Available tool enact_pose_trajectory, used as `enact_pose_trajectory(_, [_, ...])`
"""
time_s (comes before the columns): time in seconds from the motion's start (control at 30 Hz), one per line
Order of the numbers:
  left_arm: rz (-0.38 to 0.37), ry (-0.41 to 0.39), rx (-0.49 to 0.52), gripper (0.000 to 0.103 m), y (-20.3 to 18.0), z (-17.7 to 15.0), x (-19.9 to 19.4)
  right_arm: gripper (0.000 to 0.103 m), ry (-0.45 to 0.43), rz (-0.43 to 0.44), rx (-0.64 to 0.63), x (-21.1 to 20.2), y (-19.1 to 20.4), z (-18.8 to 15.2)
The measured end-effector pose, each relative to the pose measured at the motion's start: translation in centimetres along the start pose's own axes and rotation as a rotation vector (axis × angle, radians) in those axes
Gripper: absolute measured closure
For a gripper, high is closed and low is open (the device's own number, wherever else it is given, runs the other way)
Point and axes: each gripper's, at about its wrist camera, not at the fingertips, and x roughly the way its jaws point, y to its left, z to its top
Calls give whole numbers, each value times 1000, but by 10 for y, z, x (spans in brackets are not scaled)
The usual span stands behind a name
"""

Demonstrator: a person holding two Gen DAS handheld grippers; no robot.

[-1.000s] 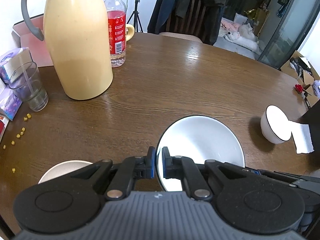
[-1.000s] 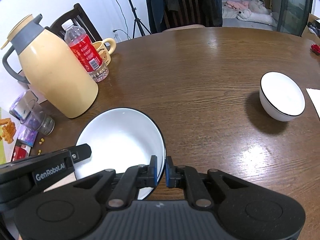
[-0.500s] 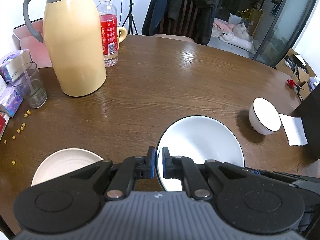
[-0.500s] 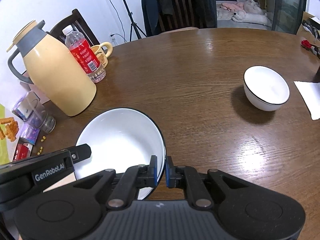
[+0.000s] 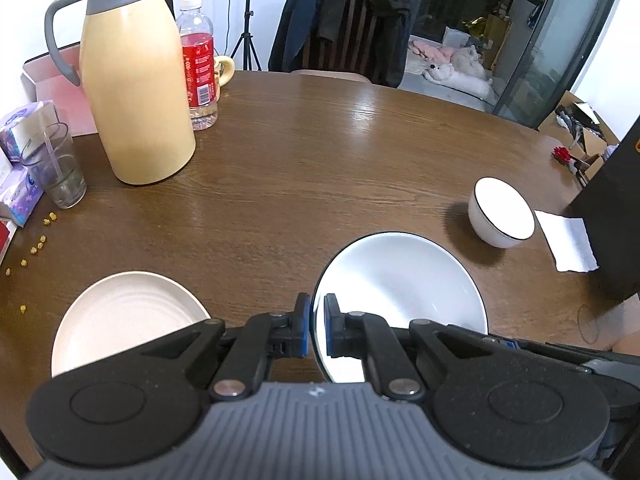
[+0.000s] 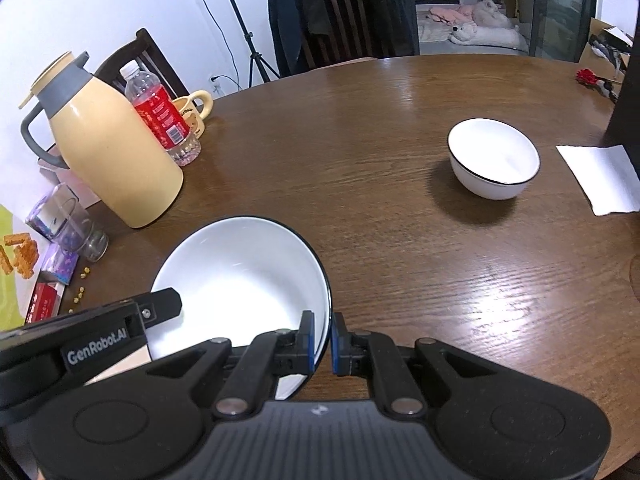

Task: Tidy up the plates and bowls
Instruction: 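Carry the white bowl with both grippers toward the blue bowl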

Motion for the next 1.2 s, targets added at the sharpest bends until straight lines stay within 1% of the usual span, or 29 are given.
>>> enact_pose_trajectory(0.83, [-30, -22, 46, 96, -38, -36, -32, 95, -34, -16, 37, -43, -39, -39])
enact_pose_trajectory(1.2, [-47, -17, 73, 96, -53, -47, -37, 95, -44, -31, 63, -57, -55, -54])
